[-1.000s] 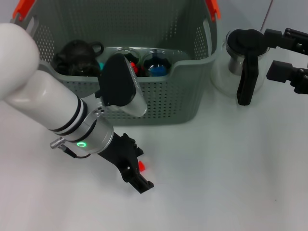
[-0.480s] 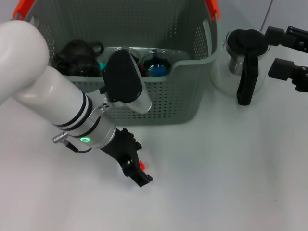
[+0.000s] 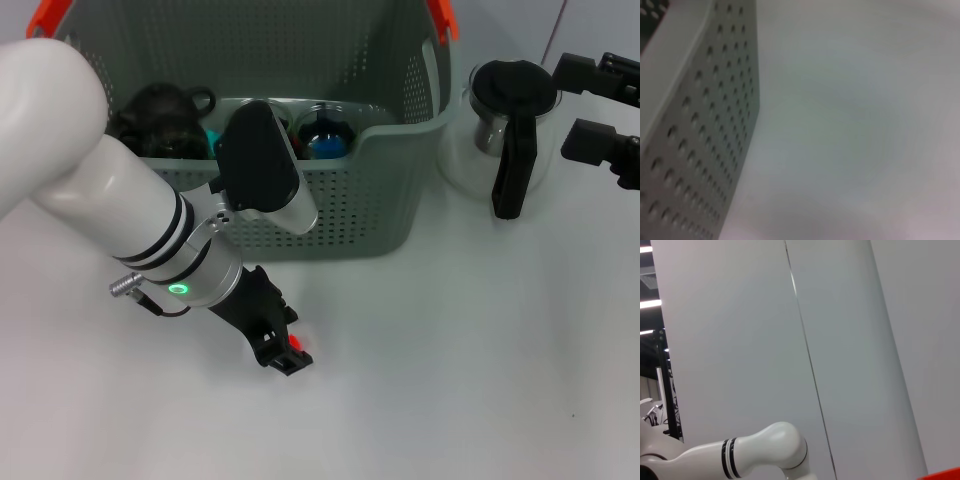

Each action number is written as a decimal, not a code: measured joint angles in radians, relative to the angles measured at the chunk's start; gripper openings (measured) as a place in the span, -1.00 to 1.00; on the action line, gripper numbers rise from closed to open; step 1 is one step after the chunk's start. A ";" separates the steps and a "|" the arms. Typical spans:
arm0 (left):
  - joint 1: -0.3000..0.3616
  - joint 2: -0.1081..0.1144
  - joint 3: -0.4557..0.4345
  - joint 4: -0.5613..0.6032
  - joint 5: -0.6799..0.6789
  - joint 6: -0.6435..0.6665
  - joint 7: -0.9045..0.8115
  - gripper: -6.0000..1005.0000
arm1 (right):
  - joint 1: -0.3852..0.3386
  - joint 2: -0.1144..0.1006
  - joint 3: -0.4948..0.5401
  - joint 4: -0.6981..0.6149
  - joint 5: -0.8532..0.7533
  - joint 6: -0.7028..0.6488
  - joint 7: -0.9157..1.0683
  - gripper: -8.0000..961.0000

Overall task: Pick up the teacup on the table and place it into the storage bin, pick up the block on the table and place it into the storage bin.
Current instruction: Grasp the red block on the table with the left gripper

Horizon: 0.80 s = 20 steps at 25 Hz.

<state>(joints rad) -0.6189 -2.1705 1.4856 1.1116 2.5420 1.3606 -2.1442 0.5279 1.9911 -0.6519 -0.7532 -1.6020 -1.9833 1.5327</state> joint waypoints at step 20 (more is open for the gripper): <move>-0.001 -0.002 0.006 -0.026 0.012 -0.033 -0.015 -0.13 | -0.014 0.001 0.000 0.000 0.001 -0.002 -0.006 0.80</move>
<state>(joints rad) -0.6198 -2.1721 1.4912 1.0855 2.5540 1.3278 -2.1591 0.5136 1.9924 -0.6519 -0.7532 -1.6014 -1.9851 1.5267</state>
